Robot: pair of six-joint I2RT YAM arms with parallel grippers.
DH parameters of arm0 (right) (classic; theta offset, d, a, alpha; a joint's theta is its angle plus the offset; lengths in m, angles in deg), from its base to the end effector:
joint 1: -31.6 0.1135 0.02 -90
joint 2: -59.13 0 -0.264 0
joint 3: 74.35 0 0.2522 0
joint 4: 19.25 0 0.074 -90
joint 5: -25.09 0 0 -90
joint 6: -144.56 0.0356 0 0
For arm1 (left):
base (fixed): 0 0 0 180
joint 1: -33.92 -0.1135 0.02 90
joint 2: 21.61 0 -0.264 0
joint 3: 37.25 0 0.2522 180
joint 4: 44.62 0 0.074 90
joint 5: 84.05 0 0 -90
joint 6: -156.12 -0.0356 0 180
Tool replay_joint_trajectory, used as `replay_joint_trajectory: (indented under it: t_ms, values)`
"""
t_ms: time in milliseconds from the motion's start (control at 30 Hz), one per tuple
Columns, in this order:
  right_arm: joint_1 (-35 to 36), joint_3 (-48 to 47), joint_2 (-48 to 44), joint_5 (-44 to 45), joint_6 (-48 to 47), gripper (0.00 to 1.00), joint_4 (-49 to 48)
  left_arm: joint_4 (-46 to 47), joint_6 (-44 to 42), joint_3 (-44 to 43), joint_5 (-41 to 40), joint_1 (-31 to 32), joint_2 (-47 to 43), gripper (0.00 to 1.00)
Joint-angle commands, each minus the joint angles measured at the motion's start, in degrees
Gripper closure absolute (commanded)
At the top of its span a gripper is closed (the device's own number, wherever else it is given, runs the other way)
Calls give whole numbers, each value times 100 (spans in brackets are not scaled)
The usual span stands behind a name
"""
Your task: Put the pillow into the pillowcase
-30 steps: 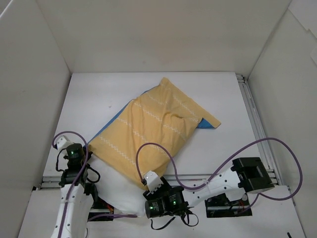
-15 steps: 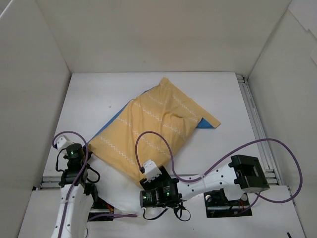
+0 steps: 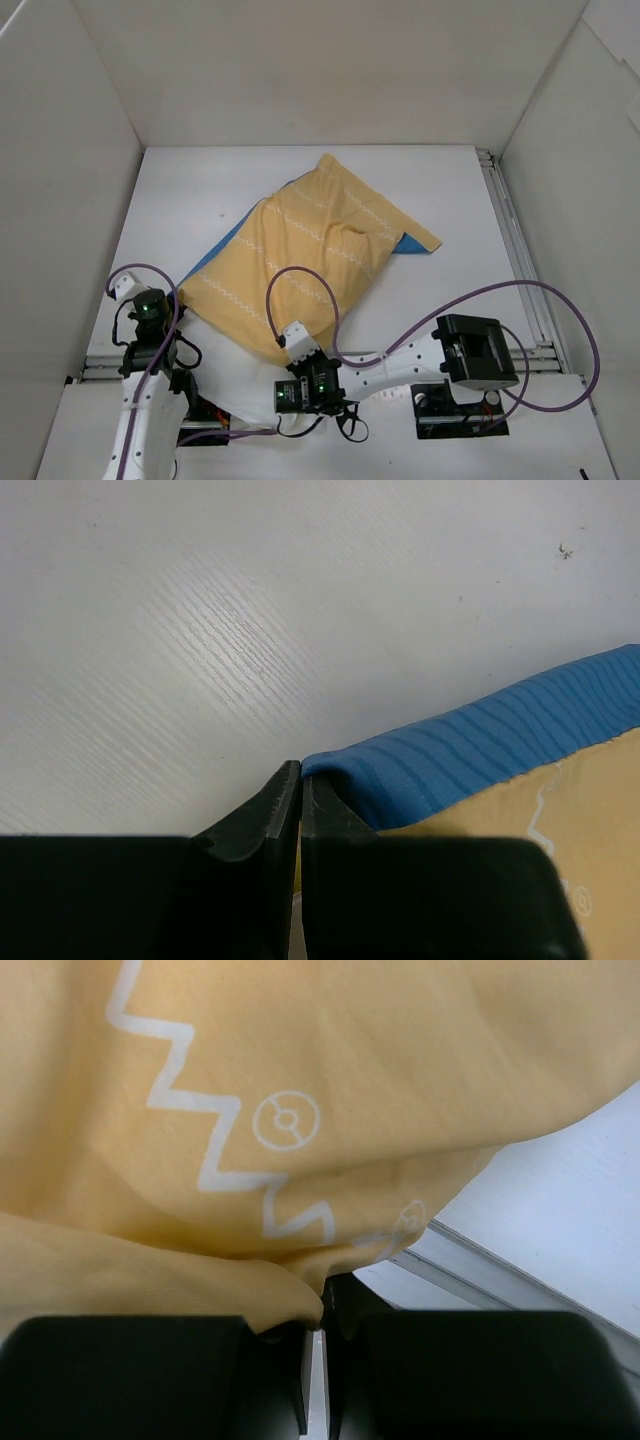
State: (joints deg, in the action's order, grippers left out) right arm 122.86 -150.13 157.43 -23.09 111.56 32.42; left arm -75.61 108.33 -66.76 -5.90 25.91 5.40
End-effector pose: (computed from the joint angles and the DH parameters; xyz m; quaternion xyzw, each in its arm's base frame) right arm 0.0167 0.3189 0.1814 -0.2256 0.8987 0.0269 0.3752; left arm 0.1301 0.0257 0.1925 -0.4105 0.7516 -0.0648 0.5122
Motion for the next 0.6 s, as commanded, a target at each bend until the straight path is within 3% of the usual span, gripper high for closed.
replay_joint_trajectory:
  t_ms: [0,100,200,400,567]
  values:
    - [-39,-205,-293,134,-47,100,-73,379,-152,-245,-1,-69,112,100]
    - [608,-468,-750,63,-415,100,-161,317,-82,-262,-80,-69,138,100]
    - [1225,-723,-830,-182,-994,100,-836,133,137,-297,-290,-69,130,100]
    - [1482,-1268,-84,-508,-1506,100,-1040,-947,1384,-376,-1195,-69,-90,100]
    - [1754,-1409,14,-929,-1805,100,-1058,-1649,1728,-403,-1547,-69,-511,100]
